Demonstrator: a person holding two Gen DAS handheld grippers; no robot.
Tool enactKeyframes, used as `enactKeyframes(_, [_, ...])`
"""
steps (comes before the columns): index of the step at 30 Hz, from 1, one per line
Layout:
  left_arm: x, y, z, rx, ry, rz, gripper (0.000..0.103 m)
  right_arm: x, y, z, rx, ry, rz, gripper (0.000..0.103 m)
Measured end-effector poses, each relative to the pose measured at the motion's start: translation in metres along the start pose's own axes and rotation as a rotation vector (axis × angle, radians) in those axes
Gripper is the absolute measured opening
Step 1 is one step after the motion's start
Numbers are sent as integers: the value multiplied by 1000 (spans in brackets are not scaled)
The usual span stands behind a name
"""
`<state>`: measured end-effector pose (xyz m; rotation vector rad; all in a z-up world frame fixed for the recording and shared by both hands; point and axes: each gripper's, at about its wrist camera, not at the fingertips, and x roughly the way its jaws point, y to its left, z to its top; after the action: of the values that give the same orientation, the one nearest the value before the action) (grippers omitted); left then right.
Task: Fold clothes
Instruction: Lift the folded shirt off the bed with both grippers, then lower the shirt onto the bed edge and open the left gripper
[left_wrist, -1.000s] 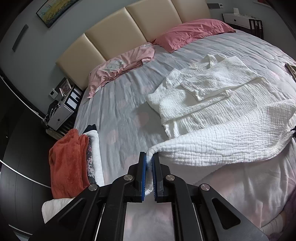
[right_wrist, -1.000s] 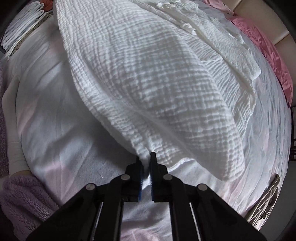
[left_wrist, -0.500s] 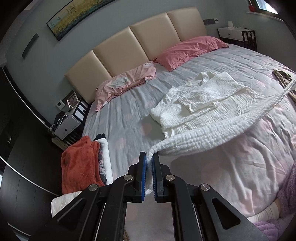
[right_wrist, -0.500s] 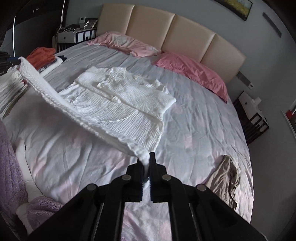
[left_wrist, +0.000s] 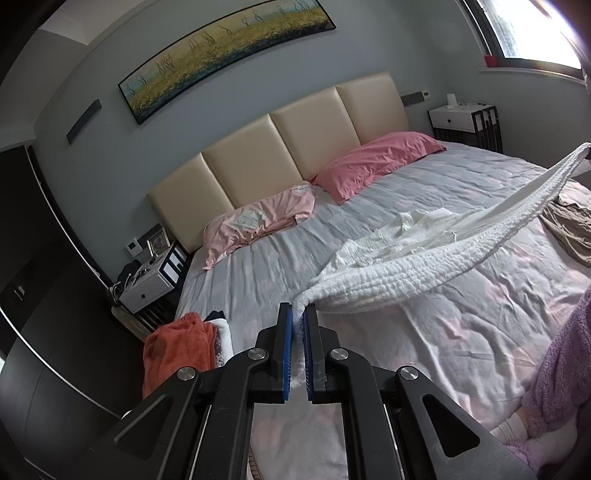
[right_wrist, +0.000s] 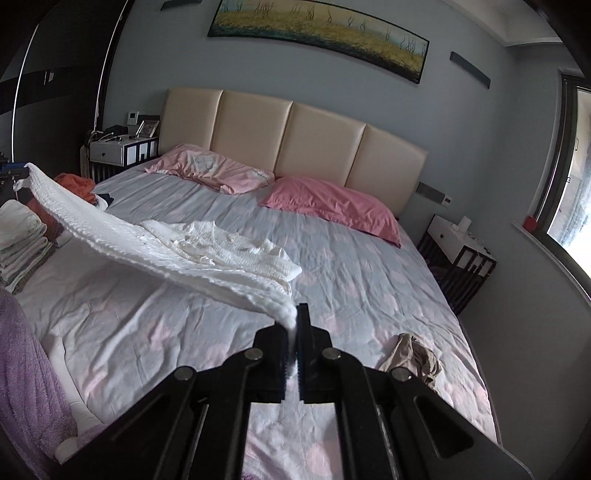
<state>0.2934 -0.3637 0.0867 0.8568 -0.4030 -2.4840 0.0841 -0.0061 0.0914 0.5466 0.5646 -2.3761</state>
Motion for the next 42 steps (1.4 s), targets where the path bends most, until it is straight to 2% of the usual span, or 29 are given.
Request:
enactKeyframes(5, [-47,12,-4,-27,-56,-27,6,-55,-10,3,42,-86,-9,3])
enactKeyframes(11, [-97,13,-3,-16,-144,-33,6,-118,-7,4,25,-191,-54,3])
enactKeyframes(15, [-84,6,3,12,-110,-32,6,-119,-8,10,28,-184,-62,3])
enactKeyframes(20, [-37,0,-2,-2,9,-41,6,-81,-8,6,43,-104,-61,3])
enactKeyframes(25, [11,-13,-15,29,107,-45,6,-33,-3,-5,30,-27,-56,3])
enactKeyframes(32, [77,-28,-19,49,187,-47,6,38,3,-15,25,57,-58,3])
enactKeyframes(42, [195,-54,-38,42,361,-105,6,151,5,-33,26,193,-41,3])
